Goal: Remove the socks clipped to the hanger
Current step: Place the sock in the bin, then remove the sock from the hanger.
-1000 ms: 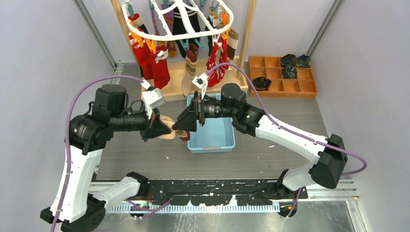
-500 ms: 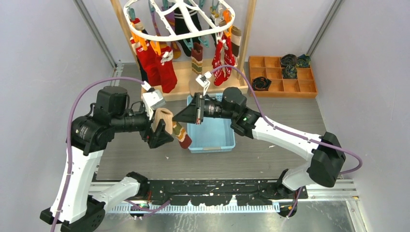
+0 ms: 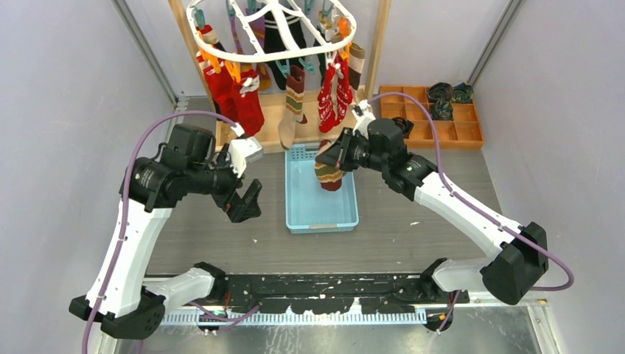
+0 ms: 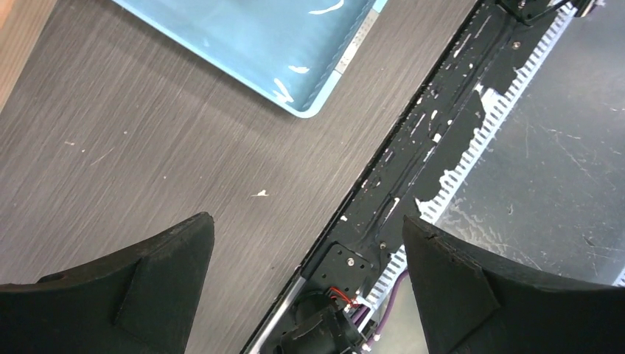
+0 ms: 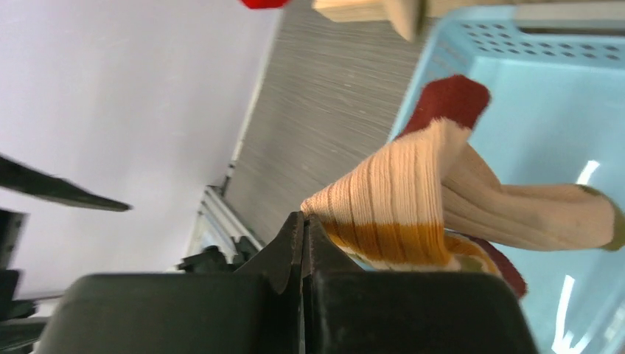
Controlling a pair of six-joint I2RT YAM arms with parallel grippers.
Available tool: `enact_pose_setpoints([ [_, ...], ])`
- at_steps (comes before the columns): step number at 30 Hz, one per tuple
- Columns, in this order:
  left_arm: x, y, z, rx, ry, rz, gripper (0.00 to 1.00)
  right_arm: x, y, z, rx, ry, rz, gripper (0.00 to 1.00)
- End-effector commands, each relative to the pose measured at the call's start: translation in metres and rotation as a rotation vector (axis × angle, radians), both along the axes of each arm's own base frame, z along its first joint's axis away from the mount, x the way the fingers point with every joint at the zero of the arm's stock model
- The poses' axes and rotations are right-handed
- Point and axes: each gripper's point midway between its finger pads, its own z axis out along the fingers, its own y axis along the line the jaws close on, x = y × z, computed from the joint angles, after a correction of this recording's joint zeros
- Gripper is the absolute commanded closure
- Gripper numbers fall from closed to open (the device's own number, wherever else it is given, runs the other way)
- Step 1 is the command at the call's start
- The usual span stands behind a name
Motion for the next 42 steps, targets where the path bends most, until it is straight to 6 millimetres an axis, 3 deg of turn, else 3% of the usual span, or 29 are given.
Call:
enact_pose_setpoints([
  [1, 0.001, 0.009, 0.009, 0.023, -0.069, 0.019, 0.0, 0.008, -0.019, -0.038, -0.139, 0.028, -0.073, 1.0],
  [10, 0.01, 0.017, -0.004, 0.068, -0.039, 0.102, 0.0, 0.03, -0.011, -0.106, -0.258, 0.111, -0.094, 0.98],
  [11, 0.013, 0.018, -0.005, 0.072, -0.037, 0.117, 0.0, 0.036, -0.014, -0.118, -0.306, 0.116, -0.111, 0.9],
  [14, 0.023, 0.019, -0.003, 0.07, -0.03, 0.165, 0.0, 0.051, -0.028, -0.13, -0.488, 0.042, -0.194, 0.48],
  [16, 0.029, 0.02, 0.0, 0.059, -0.019, 0.192, 0.0, 0.057, -0.034, -0.121, -0.558, -0.025, -0.239, 0.24],
  [20, 0.041, 0.024, 0.003, 0.025, 0.009, 0.245, 0.0, 0.064, -0.036, -0.083, -0.522, -0.11, -0.273, 0.14],
  [24, 0.049, 0.023, 0.005, -0.023, 0.048, 0.262, 0.0, 0.076, -0.02, -0.036, -0.471, -0.222, -0.253, 0.09],
  [31, 0.053, 0.021, 0.006, -0.061, 0.08, 0.263, 0.0, 0.113, 0.03, 0.028, -0.395, -0.417, -0.207, 0.07],
  [36, 0.049, 0.02, 0.011, -0.078, 0.075, 0.263, 0.0, 0.143, 0.061, 0.043, -0.359, -0.487, -0.199, 0.06],
  [42, 0.043, 0.024, 0.013, -0.065, 0.072, 0.267, 0.0, 0.157, 0.081, 0.043, -0.313, -0.484, -0.201, 0.15],
])
